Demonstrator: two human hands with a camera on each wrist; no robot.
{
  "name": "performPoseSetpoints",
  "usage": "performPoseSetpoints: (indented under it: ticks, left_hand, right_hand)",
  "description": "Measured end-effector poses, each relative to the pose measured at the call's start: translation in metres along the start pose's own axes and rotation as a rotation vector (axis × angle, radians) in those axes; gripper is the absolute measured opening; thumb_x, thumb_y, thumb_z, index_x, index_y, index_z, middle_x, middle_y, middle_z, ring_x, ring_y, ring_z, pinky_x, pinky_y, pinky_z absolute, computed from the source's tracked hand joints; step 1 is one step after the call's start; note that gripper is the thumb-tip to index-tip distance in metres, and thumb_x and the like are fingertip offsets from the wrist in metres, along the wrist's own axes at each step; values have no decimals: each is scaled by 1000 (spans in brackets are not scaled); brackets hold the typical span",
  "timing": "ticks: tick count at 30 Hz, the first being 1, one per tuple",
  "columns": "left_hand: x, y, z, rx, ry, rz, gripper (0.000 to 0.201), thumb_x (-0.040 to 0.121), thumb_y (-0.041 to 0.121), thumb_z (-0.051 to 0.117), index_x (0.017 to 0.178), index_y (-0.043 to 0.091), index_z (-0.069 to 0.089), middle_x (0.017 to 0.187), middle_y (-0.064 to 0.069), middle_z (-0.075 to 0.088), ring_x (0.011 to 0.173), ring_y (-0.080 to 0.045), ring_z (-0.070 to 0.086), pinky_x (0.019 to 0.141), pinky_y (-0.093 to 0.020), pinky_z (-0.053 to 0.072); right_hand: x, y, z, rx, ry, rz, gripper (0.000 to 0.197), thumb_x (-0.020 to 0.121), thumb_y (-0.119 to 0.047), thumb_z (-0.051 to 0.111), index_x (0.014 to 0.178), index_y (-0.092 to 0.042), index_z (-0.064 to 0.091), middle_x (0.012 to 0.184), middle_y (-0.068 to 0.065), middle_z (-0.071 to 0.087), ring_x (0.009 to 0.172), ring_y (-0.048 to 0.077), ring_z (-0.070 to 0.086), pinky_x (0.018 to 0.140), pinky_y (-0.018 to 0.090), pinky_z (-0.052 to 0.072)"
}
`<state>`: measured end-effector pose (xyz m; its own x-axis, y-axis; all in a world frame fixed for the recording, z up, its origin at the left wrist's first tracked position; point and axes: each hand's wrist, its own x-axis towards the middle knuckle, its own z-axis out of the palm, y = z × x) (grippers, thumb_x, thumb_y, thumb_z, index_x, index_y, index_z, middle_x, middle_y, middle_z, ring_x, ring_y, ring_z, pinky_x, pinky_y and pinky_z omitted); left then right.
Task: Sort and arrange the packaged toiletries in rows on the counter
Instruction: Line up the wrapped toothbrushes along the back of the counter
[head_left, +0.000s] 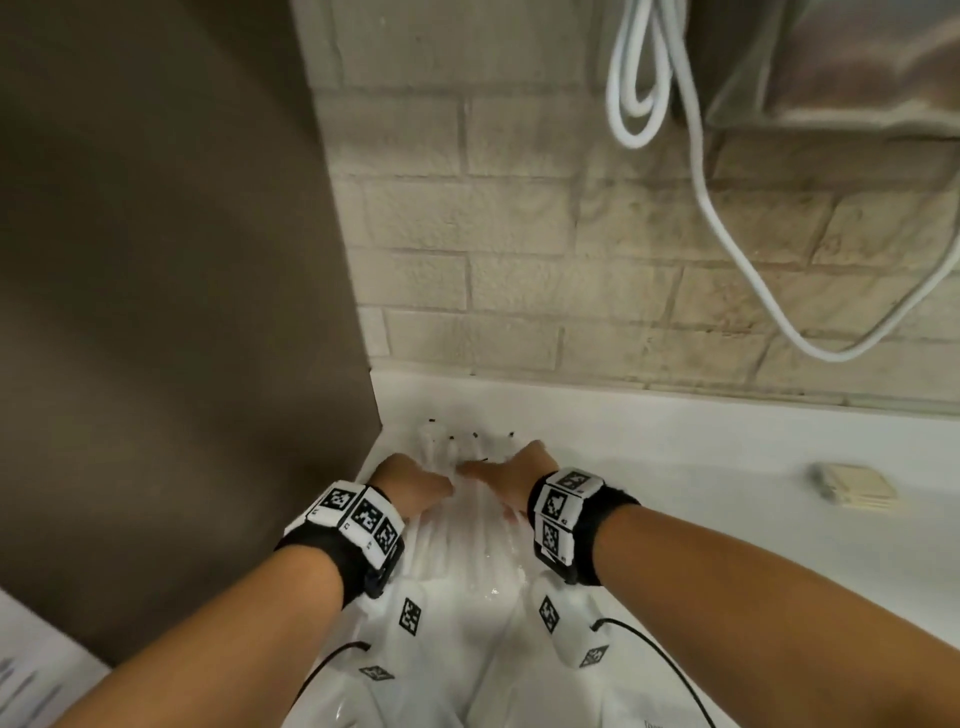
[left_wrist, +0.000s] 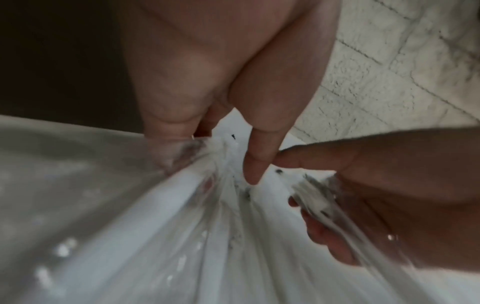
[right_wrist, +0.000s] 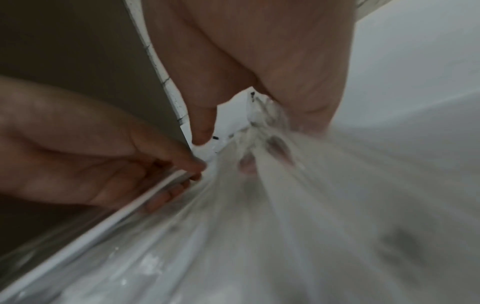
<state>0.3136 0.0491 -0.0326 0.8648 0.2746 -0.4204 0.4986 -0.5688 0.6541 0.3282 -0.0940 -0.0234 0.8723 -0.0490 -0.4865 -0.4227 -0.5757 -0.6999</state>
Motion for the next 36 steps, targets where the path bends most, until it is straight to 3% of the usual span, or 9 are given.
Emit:
performPoseSetpoints:
  ticks: [2,4,7,12,16,22,26,32,36]
  left_hand:
    - [5,-2,-7,-16,31,-6,18,81,16,59,69,5,53,70,-10,57,60,-24,53,55,-24,38]
    - [11,-4,-12,-18,76,2,22,87,13,51,66,6,49,74,-12,55,64,-26,49,61,-27,39]
    - [19,-8,-16,28,116,35,10,93,8,45,85,5,49,93,-14,51,85,-24,48,77,-32,43]
    - [21,-14,-20,101,149,72,35,92,5,52,64,21,38,99,-12,51,89,-20,46,79,-27,39]
    - [23,-16,-19,137,154,54,32,83,11,63,59,23,46,87,-7,62,85,-25,62,83,-29,51]
    - [20,-18,-16,192,153,89,7,80,22,70,86,19,69,97,-9,70,94,-26,66,94,-37,53]
    - [20,-26,-16,188,188,91,31,84,26,68,110,10,69,118,-7,67,112,-26,62,99,-32,48]
    - [6,-30,-18,180,115,204,32,79,27,74,109,18,65,109,-6,65,91,-19,61,88,-26,49]
    - [-6,-33,-12,288,49,215,51,78,28,72,127,17,60,124,-3,62,112,-20,60,98,-28,46]
  right_hand:
    - [7,2,-6,192,40,29,90,80,-51,61,145,-11,13,111,19,63,64,27,59,41,23,40]
    - [14,0,-14,342,30,56,82,88,-33,51,149,-16,-1,97,20,62,58,27,56,40,24,43]
    - [21,-5,-28,293,19,33,59,84,-11,45,139,2,31,47,14,61,38,23,57,39,21,45]
    - [22,-2,-32,375,-8,-2,8,86,8,53,81,4,48,65,18,57,58,27,58,59,30,49]
    - [31,10,-21,335,-20,-4,21,84,2,62,73,-6,46,71,14,59,67,26,61,81,37,54]
    - [27,9,-14,48,112,-31,47,83,-25,70,120,-5,50,113,10,60,98,26,59,80,27,47]
    - [23,13,-22,-9,117,-28,48,85,-29,71,123,-4,56,120,14,63,110,29,61,86,30,48]
    - [25,19,-32,24,102,-33,60,80,-32,74,127,0,55,116,14,68,106,27,66,96,33,51]
    - [21,26,-37,-53,122,-33,53,85,-31,68,123,4,56,118,14,65,110,29,63,98,35,51]
